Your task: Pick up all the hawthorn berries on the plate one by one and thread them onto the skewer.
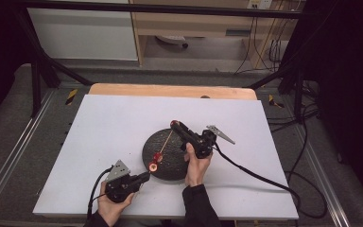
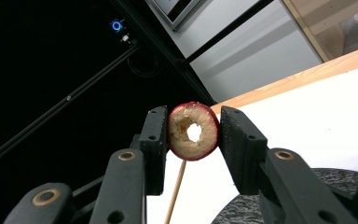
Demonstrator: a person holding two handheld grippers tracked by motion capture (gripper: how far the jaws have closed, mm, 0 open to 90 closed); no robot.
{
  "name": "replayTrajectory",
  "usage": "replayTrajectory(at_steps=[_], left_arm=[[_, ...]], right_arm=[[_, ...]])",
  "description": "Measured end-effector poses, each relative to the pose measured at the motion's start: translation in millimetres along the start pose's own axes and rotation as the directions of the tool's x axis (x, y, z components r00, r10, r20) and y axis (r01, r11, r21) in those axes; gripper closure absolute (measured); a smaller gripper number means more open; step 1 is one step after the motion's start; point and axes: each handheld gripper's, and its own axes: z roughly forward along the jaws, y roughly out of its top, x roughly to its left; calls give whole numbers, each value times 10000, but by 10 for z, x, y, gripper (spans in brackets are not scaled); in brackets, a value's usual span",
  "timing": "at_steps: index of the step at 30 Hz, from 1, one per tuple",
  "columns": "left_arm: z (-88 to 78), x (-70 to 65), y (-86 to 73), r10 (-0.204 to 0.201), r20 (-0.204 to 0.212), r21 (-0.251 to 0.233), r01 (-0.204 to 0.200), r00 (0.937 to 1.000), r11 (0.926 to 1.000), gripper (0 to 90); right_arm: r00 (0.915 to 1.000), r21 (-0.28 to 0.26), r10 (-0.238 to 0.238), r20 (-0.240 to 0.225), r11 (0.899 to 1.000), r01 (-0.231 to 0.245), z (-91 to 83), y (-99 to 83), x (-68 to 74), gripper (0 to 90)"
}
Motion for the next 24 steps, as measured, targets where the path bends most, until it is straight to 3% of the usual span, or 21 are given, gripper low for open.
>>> replayTrajectory(at_steps=[9, 19, 24], left_arm=[[88, -56, 16, -462, 105, -178, 464, 9989, 9988, 886], [162, -124, 57, -530, 114, -86, 531, 9985, 9986, 887], [150, -132, 48, -586, -106, -192, 583, 9982, 9981, 887]], right_arm=[[9999, -87, 137, -45, 9999, -138, 6, -37, -4, 634], [9999, -212, 46, -104, 9998, -48, -17, -23, 16, 635], [9999, -226, 47, -98, 9997, -50, -7, -25, 4, 635]])
